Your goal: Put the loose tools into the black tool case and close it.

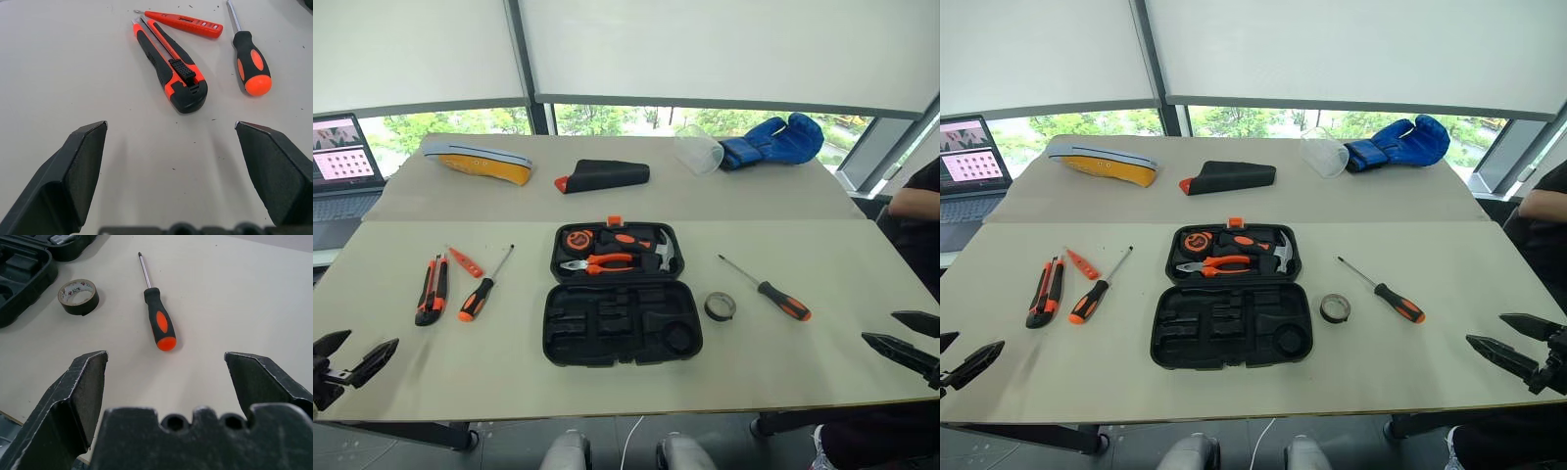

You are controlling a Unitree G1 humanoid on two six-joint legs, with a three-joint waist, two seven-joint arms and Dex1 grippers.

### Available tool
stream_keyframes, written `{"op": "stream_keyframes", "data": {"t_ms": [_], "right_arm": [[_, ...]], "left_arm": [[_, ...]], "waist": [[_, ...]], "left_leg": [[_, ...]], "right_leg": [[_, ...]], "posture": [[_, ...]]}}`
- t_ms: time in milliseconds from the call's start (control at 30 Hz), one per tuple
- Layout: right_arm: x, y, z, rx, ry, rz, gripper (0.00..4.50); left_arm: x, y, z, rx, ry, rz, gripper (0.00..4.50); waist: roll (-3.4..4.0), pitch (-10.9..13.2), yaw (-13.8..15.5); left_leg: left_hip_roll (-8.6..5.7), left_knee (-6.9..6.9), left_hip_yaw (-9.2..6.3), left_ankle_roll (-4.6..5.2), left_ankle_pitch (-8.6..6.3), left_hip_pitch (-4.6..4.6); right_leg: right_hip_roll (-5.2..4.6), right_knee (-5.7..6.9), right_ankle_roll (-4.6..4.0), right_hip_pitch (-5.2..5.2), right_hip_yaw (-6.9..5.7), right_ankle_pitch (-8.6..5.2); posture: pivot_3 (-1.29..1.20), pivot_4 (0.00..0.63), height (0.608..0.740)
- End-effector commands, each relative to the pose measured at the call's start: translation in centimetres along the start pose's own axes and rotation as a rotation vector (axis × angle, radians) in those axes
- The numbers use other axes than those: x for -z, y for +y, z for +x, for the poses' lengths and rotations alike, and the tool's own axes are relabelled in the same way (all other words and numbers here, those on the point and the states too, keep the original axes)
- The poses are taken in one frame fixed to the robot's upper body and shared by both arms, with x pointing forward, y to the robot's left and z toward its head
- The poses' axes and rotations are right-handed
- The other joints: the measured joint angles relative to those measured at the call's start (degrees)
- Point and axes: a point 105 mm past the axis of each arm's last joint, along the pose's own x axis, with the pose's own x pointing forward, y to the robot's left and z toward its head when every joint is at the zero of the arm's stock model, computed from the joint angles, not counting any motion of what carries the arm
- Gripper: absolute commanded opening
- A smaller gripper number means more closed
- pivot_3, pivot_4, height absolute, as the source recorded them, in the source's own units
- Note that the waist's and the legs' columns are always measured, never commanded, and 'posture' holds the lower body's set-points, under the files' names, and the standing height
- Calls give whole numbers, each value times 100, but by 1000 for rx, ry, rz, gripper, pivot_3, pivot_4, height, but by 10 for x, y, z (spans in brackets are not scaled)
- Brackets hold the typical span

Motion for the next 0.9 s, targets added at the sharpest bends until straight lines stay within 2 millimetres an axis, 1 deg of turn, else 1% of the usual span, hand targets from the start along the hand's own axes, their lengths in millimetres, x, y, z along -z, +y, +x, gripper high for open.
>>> {"op": "stream_keyframes", "data": {"t_ms": [33,100,167,200,233,300,367,433,467,533,567,600,733,833,867,900], "right_arm": [[-14,-7,-9,37,-39,-75,4442],[-25,4,8,23,-53,-147,4442],[-35,23,25,-67,-62,-213,4442],[-39,30,29,-108,-70,-223,4442],[-43,36,33,-145,-82,-226,4442],[-54,52,42,-222,-113,-231,4442],[-63,73,50,-321,-126,-250,4442],[-73,97,59,-417,-133,-302,4442],[-77,105,62,-441,-135,-318,4442],[-88,127,69,-520,-163,-354,4442],[-92,137,71,-554,-176,-371,4442],[-95,143,72,-574,-183,-382,4442],[-105,165,83,-637,-217,-420,4442],[-108,173,90,-652,-219,-450,4442],[-109,174,92,-651,-217,-457,4500],[-109,175,93,-650,-215,-461,4500]], "left_arm": [[-15,-1,3,-11,-18,33,4500],[-28,-12,16,10,-10,52,4500],[-52,-32,36,73,-37,50,4500],[-59,-39,43,96,-33,57,4500],[-62,-43,48,108,-19,60,4500],[-62,-49,57,124,18,84,4500],[-61,-57,66,158,49,103,4500],[-61,-62,77,169,74,93,4500],[-61,-62,80,169,82,88,4500],[-59,-68,92,195,122,95,4500],[-58,-70,97,203,139,110,4500],[-57,-71,101,207,150,120,4500],[-42,-75,121,216,235,108,4500],[-28,-73,128,201,295,114,4500],[-26,-71,130,185,307,109,3972],[-25,-69,132,173,312,106,3745]], "waist": [[0,0,2],[0,0,13],[-1,1,28],[-3,2,33],[-4,3,34],[3,2,13],[12,2,-33],[11,3,-56],[10,6,-62],[8,7,-49],[6,8,-36],[6,8,-20],[-1,12,10],[-8,16,9],[-8,16,19],[-8,16,23]], "left_leg": [[0,0,0,0,0,0],[0,0,0,0,0,0],[0,0,0,-1,0,1],[2,0,0,-6,-3,3],[5,0,0,-7,-3,1],[5,0,2,-6,-1,2],[-1,0,5,8,8,10],[-5,0,6,12,10,10],[-2,0,6,12,10,8],[6,0,6,12,10,-7],[7,0,6,12,10,-9],[6,0,6,12,10,-11],[-3,0,6,12,10,-29],[-6,0,6,13,10,-35],[-6,0,6,13,10,-38],[-6,0,6,13,10,-38]], "right_leg": [[0,0,0,0,0,0],[-1,0,0,1,-1,0],[0,6,2,1,-3,1],[1,9,4,2,-5,5],[3,12,5,2,-8,10],[6,10,3,3,-7,22],[6,10,4,7,1,23],[19,9,33,5,7,38],[24,10,33,2,6,38],[34,11,25,-14,3,39],[36,12,6,-14,2,49],[37,14,1,-19,2,51],[33,11,-3,-33,2,54],[30,10,-2,-36,2,55],[29,11,-2,-39,2,55],[29,13,-2,-38,1,55]], "posture": [[0,150,740],[0,150,740],[0,150,740],[0,150,740],[0,150,740],[0,150,740],[0,150,740],[0,150,740],[0,150,740],[0,150,740],[0,150,740],[0,150,740],[0,150,740],[0,150,740],[0,150,740],[0,150,740]]}}
